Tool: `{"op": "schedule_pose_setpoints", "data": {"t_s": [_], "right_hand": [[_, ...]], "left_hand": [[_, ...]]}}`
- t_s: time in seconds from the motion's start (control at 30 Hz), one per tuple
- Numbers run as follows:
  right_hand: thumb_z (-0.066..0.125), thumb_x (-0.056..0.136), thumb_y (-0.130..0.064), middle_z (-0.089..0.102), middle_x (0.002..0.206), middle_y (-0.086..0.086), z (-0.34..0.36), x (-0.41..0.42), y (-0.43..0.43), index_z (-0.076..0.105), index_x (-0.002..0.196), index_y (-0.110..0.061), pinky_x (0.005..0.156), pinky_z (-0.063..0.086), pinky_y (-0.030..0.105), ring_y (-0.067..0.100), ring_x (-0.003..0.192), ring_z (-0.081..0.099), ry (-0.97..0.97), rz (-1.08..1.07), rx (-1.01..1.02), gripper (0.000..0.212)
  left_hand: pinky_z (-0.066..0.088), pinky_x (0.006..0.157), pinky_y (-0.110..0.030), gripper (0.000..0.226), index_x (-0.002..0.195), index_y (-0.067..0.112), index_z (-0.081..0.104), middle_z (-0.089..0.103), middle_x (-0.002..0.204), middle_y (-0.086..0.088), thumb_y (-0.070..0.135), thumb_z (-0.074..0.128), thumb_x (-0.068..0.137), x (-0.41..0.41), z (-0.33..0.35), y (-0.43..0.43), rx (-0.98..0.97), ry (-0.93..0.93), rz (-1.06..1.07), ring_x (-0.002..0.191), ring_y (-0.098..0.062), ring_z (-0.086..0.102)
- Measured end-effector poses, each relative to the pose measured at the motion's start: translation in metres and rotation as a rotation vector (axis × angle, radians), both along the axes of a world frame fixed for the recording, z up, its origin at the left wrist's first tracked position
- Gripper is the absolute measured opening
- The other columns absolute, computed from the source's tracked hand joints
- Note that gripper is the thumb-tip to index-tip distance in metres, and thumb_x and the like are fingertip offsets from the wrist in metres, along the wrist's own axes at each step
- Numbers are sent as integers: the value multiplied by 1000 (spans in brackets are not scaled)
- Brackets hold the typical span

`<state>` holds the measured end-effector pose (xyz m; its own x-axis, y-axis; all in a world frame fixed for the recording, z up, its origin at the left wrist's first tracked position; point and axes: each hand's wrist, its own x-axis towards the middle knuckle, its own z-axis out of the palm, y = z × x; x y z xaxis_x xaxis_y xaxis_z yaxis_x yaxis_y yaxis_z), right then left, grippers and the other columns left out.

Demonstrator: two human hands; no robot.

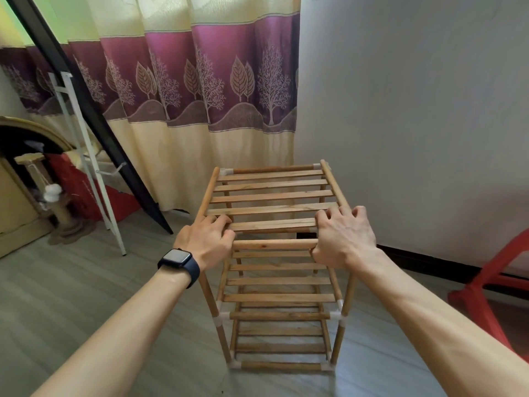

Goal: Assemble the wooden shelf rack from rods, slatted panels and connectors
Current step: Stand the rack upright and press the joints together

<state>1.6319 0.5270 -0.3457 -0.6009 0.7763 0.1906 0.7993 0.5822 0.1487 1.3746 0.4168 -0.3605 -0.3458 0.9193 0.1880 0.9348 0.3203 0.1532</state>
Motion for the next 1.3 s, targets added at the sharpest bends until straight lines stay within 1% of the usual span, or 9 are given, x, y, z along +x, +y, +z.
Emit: {"op": "schedule_pose_setpoints", "data": {"t_s": [0.13, 0.2, 0.3, 0.6, 0.77, 0.93, 1.1, 1.2, 1.3], "right_hand": [[57, 79, -54, 50, 136, 9, 3, -2, 8, 45, 133, -21, 110, 24, 61, 31, 131, 42, -25, -8, -174, 64], [59, 79, -57, 47, 140, 10, 3, -3, 9, 42, 139, -22, 111, 21, 67, 31, 136, 38, -24, -24, -234, 72], [56, 76, -51, 50, 133, 10, 4, -2, 5, 46, 131, -21, 100, 34, 55, 30, 125, 42, 15, -32, -188, 63], [50, 75, -47, 60, 117, 7, 5, -2, -4, 53, 119, -18, 86, 33, 49, 27, 108, 52, 10, -64, -78, 53], [49, 77, -45, 60, 120, 6, 4, 3, 0, 53, 120, -20, 91, 34, 50, 26, 113, 51, 11, -48, -119, 51], [49, 79, -43, 61, 125, 4, 4, 6, 8, 54, 124, -19, 120, 20, 47, 26, 124, 51, -3, 22, -113, 51], [52, 75, -42, 65, 113, 2, 5, 7, 8, 57, 114, -19, 117, 28, 40, 24, 112, 58, 4, 64, -91, 45], [54, 74, -42, 65, 107, -1, 4, 7, 12, 56, 109, -22, 114, 29, 39, 22, 106, 59, -8, 61, -82, 40], [54, 76, -44, 62, 121, -2, 1, 11, 25, 55, 118, -27, 114, 29, 37, 20, 117, 55, -18, 76, -87, 46]], "left_hand": [[46, 79, -37, 34, 126, 36, 53, 58, 128, 7, 43, 31, 100, -4, 2, 3, -43, -13, -10, 111, -18, 52], [45, 78, -37, 34, 126, 36, 53, 58, 128, 8, 44, 32, 100, -4, 1, 3, -40, -16, -4, 112, -17, 52], [46, 78, -36, 31, 121, 35, 55, 59, 127, 9, 42, 34, 99, -2, -1, 2, 13, -5, 18, 109, -16, 53], [39, 79, -34, 35, 121, 30, 57, 59, 129, 8, 37, 32, 98, 3, 1, 0, 20, 36, 22, 111, -18, 53], [48, 78, -38, 40, 94, 32, 56, 64, 103, 8, 48, 20, 86, 10, 2, 1, 62, 32, 44, 86, -16, 55], [38, 73, -36, 46, 100, 27, 58, 65, 103, 5, 45, 19, 85, 12, -5, 3, 60, 73, 57, 91, -20, 55], [34, 74, -36, 50, 105, 26, 59, 65, 106, 3, 45, 18, 84, 13, -6, -1, 65, 82, 60, 96, -21, 55], [33, 74, -36, 45, 103, 25, 58, 64, 104, 2, 45, 20, 87, 17, -6, -3, 55, 72, 73, 90, -19, 51], [32, 77, -39, 36, 105, 23, 56, 63, 107, -2, 42, 27, 94, 32, -2, -8, 39, 42, 98, 90, -20, 47]]}}
